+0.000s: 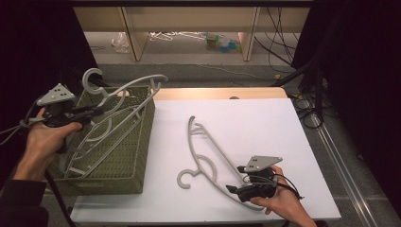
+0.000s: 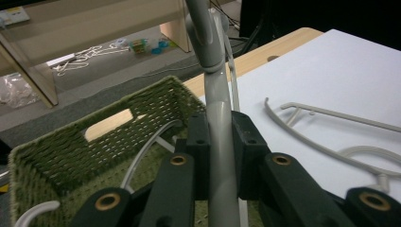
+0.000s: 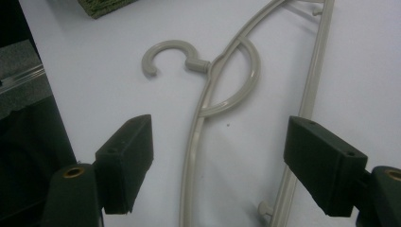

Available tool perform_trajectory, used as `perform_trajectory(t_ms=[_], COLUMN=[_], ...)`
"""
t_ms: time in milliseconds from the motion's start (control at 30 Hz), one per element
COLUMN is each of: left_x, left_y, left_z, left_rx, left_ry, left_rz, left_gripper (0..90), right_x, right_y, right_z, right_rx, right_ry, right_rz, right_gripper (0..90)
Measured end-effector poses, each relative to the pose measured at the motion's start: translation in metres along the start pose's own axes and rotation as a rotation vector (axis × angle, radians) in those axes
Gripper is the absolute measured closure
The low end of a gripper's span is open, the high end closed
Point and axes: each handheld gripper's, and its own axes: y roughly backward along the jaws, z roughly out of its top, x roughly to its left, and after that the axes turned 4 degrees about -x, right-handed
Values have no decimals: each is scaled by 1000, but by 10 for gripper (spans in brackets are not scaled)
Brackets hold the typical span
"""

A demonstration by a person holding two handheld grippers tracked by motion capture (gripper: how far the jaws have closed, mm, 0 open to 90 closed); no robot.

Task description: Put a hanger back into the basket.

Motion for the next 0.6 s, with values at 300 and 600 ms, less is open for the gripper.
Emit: perform_trajectory(t_ms=[300, 600], left_x=[22, 39], left_y=[1, -1], left_z=[-13, -30], left_rx=[8, 26], left_ry=[3, 2], left_rz=[45, 79], left_gripper=[792, 792], right_x=[0, -1], right_y=[-1, -2], right_z=[-1, -2], right_rx=[14, 19], right_ry=[-8, -5], right_rz=[5, 9], right_gripper=[261, 261])
